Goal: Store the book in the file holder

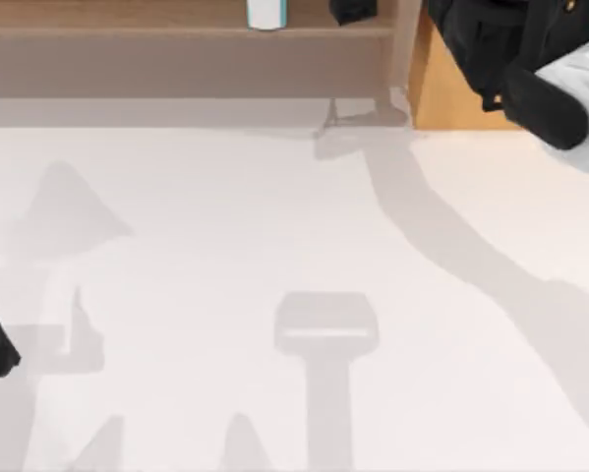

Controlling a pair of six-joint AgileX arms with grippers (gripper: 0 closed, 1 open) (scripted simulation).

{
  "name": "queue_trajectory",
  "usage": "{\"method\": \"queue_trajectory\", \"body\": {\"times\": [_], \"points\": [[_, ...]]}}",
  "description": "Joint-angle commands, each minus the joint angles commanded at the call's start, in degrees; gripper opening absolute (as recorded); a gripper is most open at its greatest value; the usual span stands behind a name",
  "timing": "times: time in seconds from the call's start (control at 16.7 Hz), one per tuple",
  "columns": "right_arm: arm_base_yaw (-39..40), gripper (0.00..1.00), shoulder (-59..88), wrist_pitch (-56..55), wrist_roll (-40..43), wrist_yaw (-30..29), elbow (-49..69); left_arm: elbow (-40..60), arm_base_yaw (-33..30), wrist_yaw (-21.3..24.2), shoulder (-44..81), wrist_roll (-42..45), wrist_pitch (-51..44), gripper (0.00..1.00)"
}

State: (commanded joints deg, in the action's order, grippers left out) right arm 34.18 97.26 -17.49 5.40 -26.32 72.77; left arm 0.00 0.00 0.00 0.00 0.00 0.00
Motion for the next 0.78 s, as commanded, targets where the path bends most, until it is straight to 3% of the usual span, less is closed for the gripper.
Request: {"method": "queue_trajectory", "body": {"times": [0.42,0.78], "points": [[6.76,1.0,32.32,-9.65,-3.14,-12.88,24.93,0.0,0.0,0.0,0.0,0.0,0.0,1.0],[8.34,1.0,40.11,-13.63,-4.91,-18.19,33.75,0.0,0.0,0.0,0.0,0.0,0.0,1.0]]}}
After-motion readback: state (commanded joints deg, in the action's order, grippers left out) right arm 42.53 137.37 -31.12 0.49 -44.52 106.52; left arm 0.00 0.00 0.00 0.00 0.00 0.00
